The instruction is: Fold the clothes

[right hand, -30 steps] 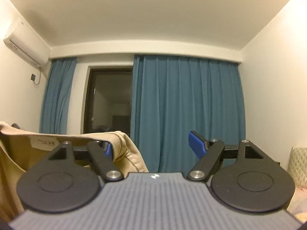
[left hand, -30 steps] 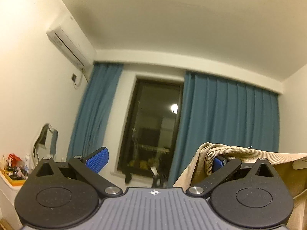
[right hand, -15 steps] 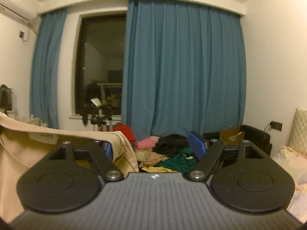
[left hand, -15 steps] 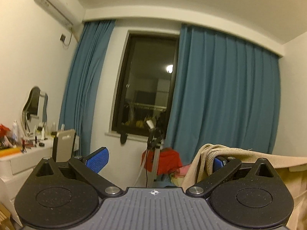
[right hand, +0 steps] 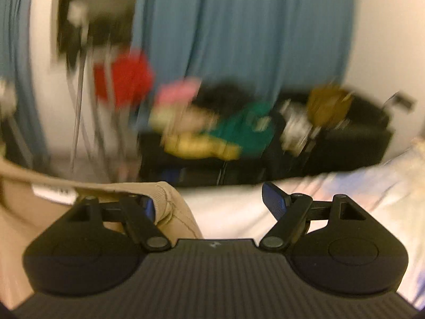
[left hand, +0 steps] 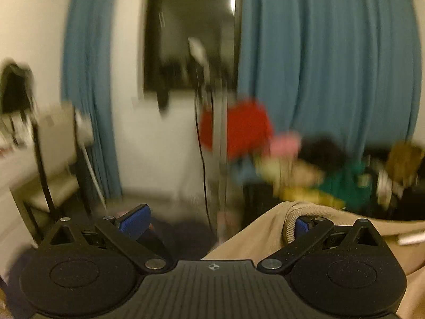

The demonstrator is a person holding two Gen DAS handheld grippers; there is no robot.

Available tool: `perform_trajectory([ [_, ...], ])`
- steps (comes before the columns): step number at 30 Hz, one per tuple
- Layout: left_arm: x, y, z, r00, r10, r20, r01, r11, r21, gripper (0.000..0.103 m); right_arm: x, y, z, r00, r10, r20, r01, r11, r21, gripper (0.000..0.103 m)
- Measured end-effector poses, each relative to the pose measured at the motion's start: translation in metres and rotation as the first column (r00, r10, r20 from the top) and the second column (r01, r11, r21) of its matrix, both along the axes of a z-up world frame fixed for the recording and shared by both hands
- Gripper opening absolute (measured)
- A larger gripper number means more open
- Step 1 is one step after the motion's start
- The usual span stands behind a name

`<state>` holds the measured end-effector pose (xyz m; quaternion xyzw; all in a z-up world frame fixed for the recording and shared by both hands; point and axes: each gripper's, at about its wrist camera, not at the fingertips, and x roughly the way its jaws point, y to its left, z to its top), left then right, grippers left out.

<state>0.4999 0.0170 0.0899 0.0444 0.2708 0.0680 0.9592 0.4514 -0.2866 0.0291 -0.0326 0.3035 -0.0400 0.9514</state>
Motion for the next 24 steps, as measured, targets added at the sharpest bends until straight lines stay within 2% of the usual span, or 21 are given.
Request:
perform_trajectory([
  [1,0.02,-0.002,-0.016,0.997,-0.021,-0.076,0.023,0.999,0.029,0.098,0.02,0.003,-0.019,0.996,0.037,-0.083,-0.038,0.999,-0.017,0.078],
  [3,0.06,-0.005,-0.047,0.972,-0.056,-0.229,0.076,0.994,0.082,0.097,0.051,0.013,-0.045,0.971,0.11,-0.212,-0.124,0.991,-0.055,0.078],
  [5,0.099,-0.009,-0.079,0.923,-0.08,-0.377,0.136,0.983,0.126,0.096,0.078,0.023,-0.063,0.928,0.18,-0.327,-0.216,0.973,-0.078,0.078],
  [7,0.112,-0.019,-0.092,0.869,-0.117,-0.48,0.228,0.957,0.18,0.097,0.1,0.033,-0.065,0.894,0.214,-0.393,-0.26,0.963,-0.069,0.078],
  [8,0.116,-0.025,-0.097,0.846,-0.128,-0.518,0.268,0.941,0.206,0.097,0.108,0.035,-0.064,0.872,0.24,-0.426,-0.281,0.959,-0.037,0.078],
  [10,0.116,-0.031,-0.098,0.825,-0.156,-0.543,0.32,0.921,0.222,0.099,0.118,0.035,-0.061,0.822,0.297,-0.485,-0.283,0.954,0.103,0.079],
  [12,0.112,-0.037,-0.097,0.792,-0.214,-0.572,0.353,0.924,0.144,0.102,0.126,0.027,-0.06,0.805,0.328,-0.494,-0.19,0.932,0.309,0.079],
  [14,0.107,-0.032,-0.086,0.818,-0.247,-0.52,0.306,0.952,0.029,0.103,0.128,0.021,-0.056,0.827,0.317,-0.464,-0.111,0.902,0.418,0.079],
  [15,0.103,-0.028,-0.08,0.848,-0.246,-0.469,0.266,0.964,-0.025,0.103,0.125,0.019,-0.054,0.844,0.304,-0.442,-0.079,0.885,0.458,0.079],
  [16,0.099,-0.024,-0.074,0.88,-0.237,-0.412,0.224,0.971,-0.081,0.103,0.117,0.016,-0.05,0.876,0.271,-0.398,-0.06,0.881,0.469,0.079],
  [18,0.083,-0.015,-0.068,0.926,-0.216,-0.309,0.172,0.971,-0.165,0.103,0.091,0.014,-0.039,0.939,0.188,-0.289,-0.03,0.88,0.475,0.079],
  [19,0.074,-0.013,-0.067,0.944,-0.19,-0.27,0.152,0.976,-0.158,0.103,0.073,0.014,-0.033,0.964,0.137,-0.228,-0.015,0.884,0.466,0.079],
  [21,0.049,-0.013,-0.064,0.97,-0.144,-0.198,0.121,0.985,-0.122,0.103,0.023,0.019,-0.024,0.992,0.03,-0.119,0.026,0.896,0.442,0.079],
  [24,-0.018,-0.008,-0.061,0.983,-0.15,-0.11,0.139,0.985,-0.101,0.103,-0.068,0.031,-0.018,1.0,0.026,-0.013,-0.017,0.894,0.448,0.079],
])
